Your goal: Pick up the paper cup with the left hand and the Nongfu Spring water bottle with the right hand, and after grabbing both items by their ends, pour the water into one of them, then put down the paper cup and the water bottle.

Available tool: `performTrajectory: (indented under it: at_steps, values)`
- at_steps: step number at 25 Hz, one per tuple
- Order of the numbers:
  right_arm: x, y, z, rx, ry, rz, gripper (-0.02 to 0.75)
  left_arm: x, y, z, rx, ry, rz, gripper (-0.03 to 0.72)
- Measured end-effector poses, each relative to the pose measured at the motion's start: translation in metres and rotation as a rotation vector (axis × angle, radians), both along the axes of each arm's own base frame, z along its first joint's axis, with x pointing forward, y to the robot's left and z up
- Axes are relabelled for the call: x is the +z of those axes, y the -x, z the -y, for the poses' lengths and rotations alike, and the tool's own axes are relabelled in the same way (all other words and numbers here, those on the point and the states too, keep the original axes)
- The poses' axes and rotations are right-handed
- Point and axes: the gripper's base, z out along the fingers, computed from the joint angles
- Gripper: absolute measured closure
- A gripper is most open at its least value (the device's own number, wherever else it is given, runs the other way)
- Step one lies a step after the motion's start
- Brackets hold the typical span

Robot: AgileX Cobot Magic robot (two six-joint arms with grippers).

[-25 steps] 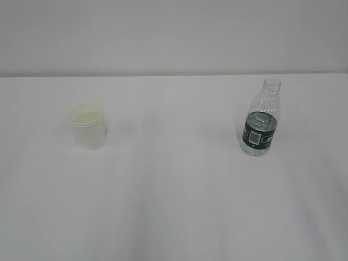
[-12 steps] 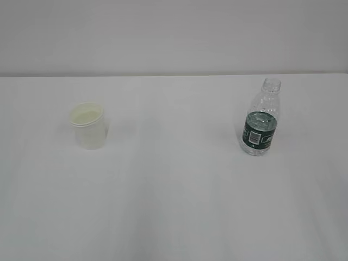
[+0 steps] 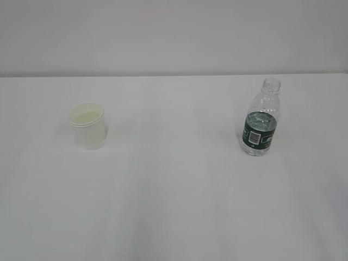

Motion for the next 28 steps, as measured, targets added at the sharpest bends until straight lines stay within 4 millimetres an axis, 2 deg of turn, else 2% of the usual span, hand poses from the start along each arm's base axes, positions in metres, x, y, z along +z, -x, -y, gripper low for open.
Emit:
performTrajectory:
  at_steps: [11,21,28]
  values:
    - [-0.003,0.002,-0.003,0.040,0.006,-0.038,0.150,-0.002,0.003,0.000,-0.007,0.007,-0.008,0.165]
    - [0.012,0.012,-0.002,0.048,0.031,-0.015,0.150,-0.003,0.004,0.001,-0.010,0.011,-0.014,0.175]
    - [0.008,0.013,-0.002,0.050,0.038,-0.058,0.150,0.000,0.008,0.001,-0.015,0.007,-0.030,0.180]
